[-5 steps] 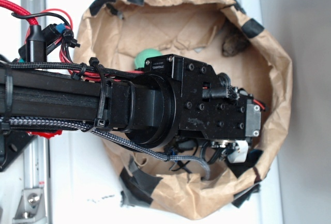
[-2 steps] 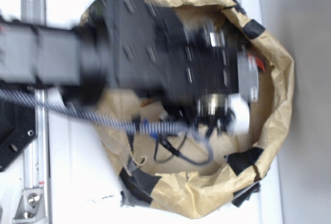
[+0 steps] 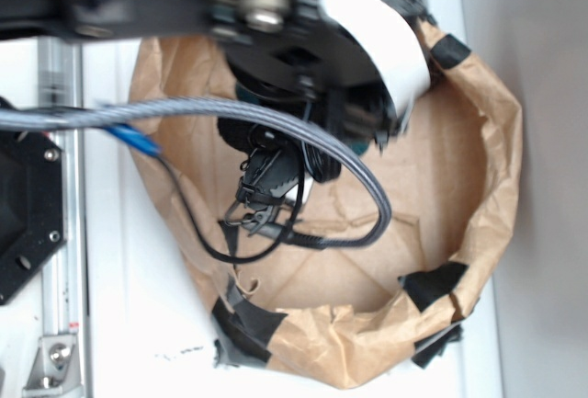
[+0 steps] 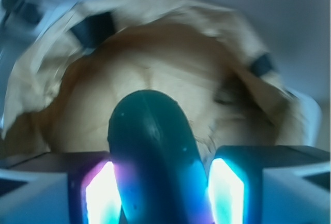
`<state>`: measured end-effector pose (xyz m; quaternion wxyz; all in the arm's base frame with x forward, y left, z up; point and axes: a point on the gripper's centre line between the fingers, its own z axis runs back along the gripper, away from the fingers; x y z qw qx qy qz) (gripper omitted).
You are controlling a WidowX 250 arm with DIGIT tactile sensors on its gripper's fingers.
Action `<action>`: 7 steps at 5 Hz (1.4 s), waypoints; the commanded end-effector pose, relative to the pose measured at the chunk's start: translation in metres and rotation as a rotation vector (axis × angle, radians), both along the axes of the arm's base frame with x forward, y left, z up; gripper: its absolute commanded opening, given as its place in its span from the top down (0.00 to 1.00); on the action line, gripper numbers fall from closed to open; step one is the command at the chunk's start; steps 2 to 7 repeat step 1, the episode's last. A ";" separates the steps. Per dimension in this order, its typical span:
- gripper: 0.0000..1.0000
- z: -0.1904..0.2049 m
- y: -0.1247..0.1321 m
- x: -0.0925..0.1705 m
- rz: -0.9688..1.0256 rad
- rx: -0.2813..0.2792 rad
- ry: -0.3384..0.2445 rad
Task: Grab the plastic pickle.
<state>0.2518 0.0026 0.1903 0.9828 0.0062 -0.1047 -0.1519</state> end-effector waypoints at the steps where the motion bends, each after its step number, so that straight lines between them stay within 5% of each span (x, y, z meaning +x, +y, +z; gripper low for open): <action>1: 1.00 0.012 -0.022 0.003 0.186 0.069 -0.023; 7: 1.00 0.012 -0.022 0.003 0.186 0.069 -0.023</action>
